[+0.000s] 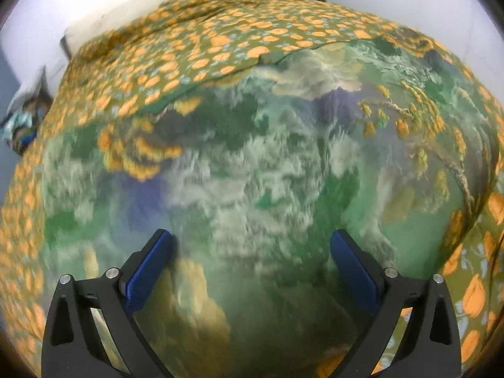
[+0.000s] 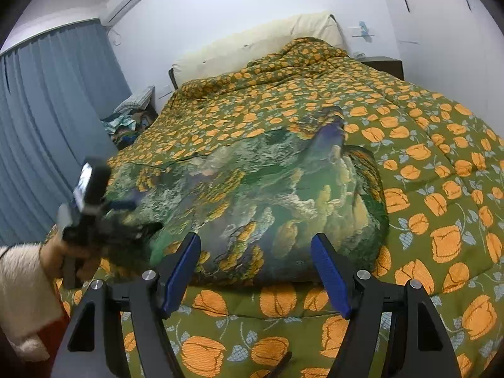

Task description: Fold large clothes

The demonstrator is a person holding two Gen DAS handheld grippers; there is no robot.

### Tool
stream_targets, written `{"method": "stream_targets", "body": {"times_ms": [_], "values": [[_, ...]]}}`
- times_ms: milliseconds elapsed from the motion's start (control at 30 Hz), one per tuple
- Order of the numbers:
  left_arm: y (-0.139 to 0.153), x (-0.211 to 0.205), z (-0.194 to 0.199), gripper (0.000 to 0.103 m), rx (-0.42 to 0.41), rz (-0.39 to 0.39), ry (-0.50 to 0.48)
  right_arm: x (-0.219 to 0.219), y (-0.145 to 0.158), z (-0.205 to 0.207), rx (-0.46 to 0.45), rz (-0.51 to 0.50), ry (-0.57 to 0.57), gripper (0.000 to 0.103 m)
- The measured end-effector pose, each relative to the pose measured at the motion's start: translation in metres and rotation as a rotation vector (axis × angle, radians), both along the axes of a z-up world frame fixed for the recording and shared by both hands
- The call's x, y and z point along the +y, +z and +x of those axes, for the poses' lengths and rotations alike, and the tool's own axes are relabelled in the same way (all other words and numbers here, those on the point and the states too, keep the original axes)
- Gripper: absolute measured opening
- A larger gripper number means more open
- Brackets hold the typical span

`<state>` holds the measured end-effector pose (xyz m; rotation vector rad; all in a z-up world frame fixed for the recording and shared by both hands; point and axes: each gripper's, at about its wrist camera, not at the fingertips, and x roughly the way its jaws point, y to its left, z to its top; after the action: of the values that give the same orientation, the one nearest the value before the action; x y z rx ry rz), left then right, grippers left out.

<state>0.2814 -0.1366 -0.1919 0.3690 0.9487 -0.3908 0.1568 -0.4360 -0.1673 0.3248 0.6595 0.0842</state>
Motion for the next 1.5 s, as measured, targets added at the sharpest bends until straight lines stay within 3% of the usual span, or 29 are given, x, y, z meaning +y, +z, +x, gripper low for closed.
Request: {"method": "stream_targets", "body": {"times_ms": [100, 267, 367, 467, 633, 733, 833, 933, 967, 1067, 1167, 1300, 1400, 1500], "values": [[-0.002, 0.002, -0.010, 0.101, -0.004, -0.010, 0.021, -0.005, -0.006, 0.002, 0.018, 0.010, -0.016, 0.072], [-0.002, -0.009, -0.037, 0.101, -0.031, 0.043, -0.049, -0.031, -0.017, 0.004, 0.059, 0.076, -0.105, 0.072], [0.012, -0.010, -0.044, 0.101, -0.018, -0.020, -0.045, -0.045, -0.021, 0.003, 0.071, 0.094, -0.164, 0.073], [0.028, -0.013, -0.044, 0.101, -0.019, -0.121, -0.041, -0.061, -0.029, -0.001, 0.082, 0.153, -0.229, 0.082], [0.028, -0.030, -0.036, 0.101, -0.030, -0.160, -0.087, -0.090, -0.053, 0.003, 0.110, 0.354, -0.324, 0.085], [0.005, -0.041, -0.028, 0.101, 0.052, -0.133, -0.114, -0.102, -0.072, 0.017, 0.130, 0.516, -0.335, 0.085], [-0.007, -0.050, -0.034, 0.102, 0.049, -0.098, -0.153, -0.103, -0.088, 0.032, 0.122, 0.656, -0.306, 0.085], [-0.008, -0.051, -0.036, 0.102, 0.057, -0.083, -0.183, -0.103, -0.104, 0.046, 0.142, 0.720, -0.320, 0.085], [-0.006, -0.051, -0.036, 0.102, 0.070, -0.082, -0.189, -0.103, -0.106, 0.048, 0.139, 0.721, -0.328, 0.078], [0.010, -0.047, -0.028, 0.101, 0.128, -0.106, -0.183, -0.095, -0.092, 0.049, 0.120, 0.603, -0.316, 0.057], [0.046, -0.048, -0.008, 0.099, 0.175, -0.220, -0.173, -0.076, -0.060, 0.050, 0.075, 0.378, -0.266, 0.043], [0.097, -0.079, 0.019, 0.099, 0.238, -0.338, -0.237, -0.037, -0.026, 0.050, 0.007, 0.082, -0.220, 0.039], [0.124, -0.121, 0.032, 0.099, 0.322, -0.373, -0.322, -0.002, -0.005, 0.051, -0.059, -0.145, -0.164, 0.037], [0.131, -0.157, 0.041, 0.099, 0.429, -0.372, -0.362, 0.041, 0.013, 0.046, -0.134, -0.370, -0.085, 0.037]]}}
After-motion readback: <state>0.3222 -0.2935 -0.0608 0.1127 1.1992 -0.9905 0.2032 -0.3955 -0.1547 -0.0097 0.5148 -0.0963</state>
